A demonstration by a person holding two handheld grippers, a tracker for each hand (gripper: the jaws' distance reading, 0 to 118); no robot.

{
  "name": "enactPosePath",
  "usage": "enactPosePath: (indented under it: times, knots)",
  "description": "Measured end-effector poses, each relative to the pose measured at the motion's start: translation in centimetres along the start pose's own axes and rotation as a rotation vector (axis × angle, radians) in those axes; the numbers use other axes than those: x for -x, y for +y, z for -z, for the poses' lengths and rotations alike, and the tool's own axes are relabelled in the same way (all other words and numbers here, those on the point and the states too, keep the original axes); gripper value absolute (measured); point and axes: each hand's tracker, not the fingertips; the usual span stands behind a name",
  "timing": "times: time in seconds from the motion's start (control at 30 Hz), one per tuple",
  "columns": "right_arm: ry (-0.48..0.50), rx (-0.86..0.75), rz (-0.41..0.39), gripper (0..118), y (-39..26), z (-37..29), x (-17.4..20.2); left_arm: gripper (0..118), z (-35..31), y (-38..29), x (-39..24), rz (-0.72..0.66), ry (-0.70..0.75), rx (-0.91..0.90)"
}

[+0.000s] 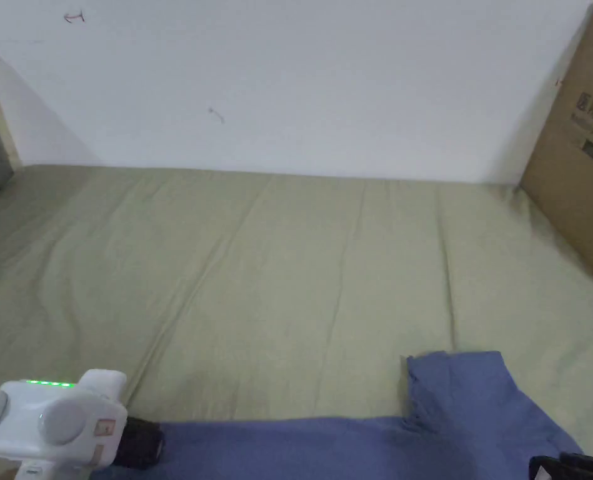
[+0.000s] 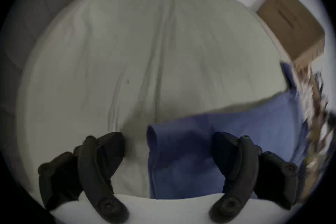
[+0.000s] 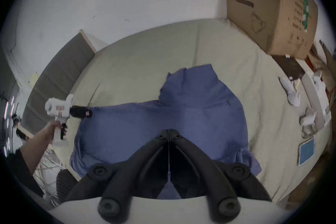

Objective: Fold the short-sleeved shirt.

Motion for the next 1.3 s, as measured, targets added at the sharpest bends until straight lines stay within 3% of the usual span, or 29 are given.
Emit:
enactPosePath:
  times: [0.07,0.1,0.2,0.27,0.3,0.33,0.4,0.43,0.5,0.57,0.73,0.77,0.8,0.87,0.9,0.93,1.03,1.2,1.3]
  knots:
    - [0.015,0.007,0.047,0,0.5,0.6,-1.3,52,-1.9,-0.7,-1.5,0.080,-0.027,-0.026]
    - [0.021,0.007,0.061,0,1.0,0.9,-2.0,2,-2.9,-0.9,-2.0,0.093,-0.037,-0.034]
    - [0.017,-0.009,0.092,0,3.0,2.4,-4.1,3,-6.2,-1.3,-1.8,0.058,-0.144,-0.058]
    - [-0.009,-0.025,0.116,0,5.0,3.6,-5.5,3,-9.0,-1.3,-2.0,0.082,-0.099,-0.100]
    - [-0.026,-0.035,0.114,7,6.1,4.3,-5.9,3,-10.1,-0.7,-2.3,0.090,-0.091,-0.122]
    - [-0.046,-0.039,0.106,27,7.1,5.1,-6.1,3,-11.3,-0.7,-2.3,0.083,-0.101,-0.132]
    - [-0.137,0.022,0.039,105,9.6,8.2,-7.3,3,-14.0,-0.8,-2.6,0.061,-0.122,-0.186]
    - [-0.155,0.073,0.025,110,10.5,9.7,-7.9,3,-14.9,-1.0,-3.0,0.056,-0.122,-0.192]
    - [-0.205,0.129,0.079,110,11.6,12.7,-8.9,3,-16.4,-1.4,-3.4,0.054,-0.114,-0.206]
    - [-0.188,0.157,0.127,110,12.5,15.0,-9.7,3,-16.8,-1.4,-2.8,0.046,-0.109,-0.207]
    - [-0.237,0.259,0.022,109,12.5,20.2,-10.0,3,-17.0,-1.8,-2.6,0.052,-0.093,-0.201]
    - [-0.227,0.291,0.013,102,12.2,20.5,-9.7,3,-17.0,-1.9,-2.7,0.058,-0.084,-0.196]
    - [-0.210,0.307,0.005,79,11.9,20.6,-9.3,3,-16.8,-2.0,-2.6,0.059,-0.081,-0.193]
    - [-0.274,0.269,-0.102,59,11.6,19.5,-8.0,3,-16.5,-2.0,-2.4,0.057,-0.081,-0.186]
    - [-0.233,0.267,-0.115,19,11.7,18.9,-7.8,3,-16.3,-2.0,-2.2,0.051,-0.085,-0.184]
    - [-0.177,0.277,-0.109,2,11.8,18.6,-7.7,3,-16.1,-2.0,-2.1,0.043,-0.089,-0.183]
    - [-0.204,0.185,-0.148,2,12.3,15.4,-6.7,3,-15.4,-1.8,-1.5,-0.011,-0.097,-0.184]
    - [-0.173,0.000,-0.094,2,13.7,9.1,-6.0,3,-15.3,-0.6,0.0,-0.133,-0.116,-0.221]
    - [-0.187,-0.078,-0.127,2,14.3,5.6,-5.1,3,-16.2,0.6,0.6,-0.159,-0.123,-0.271]
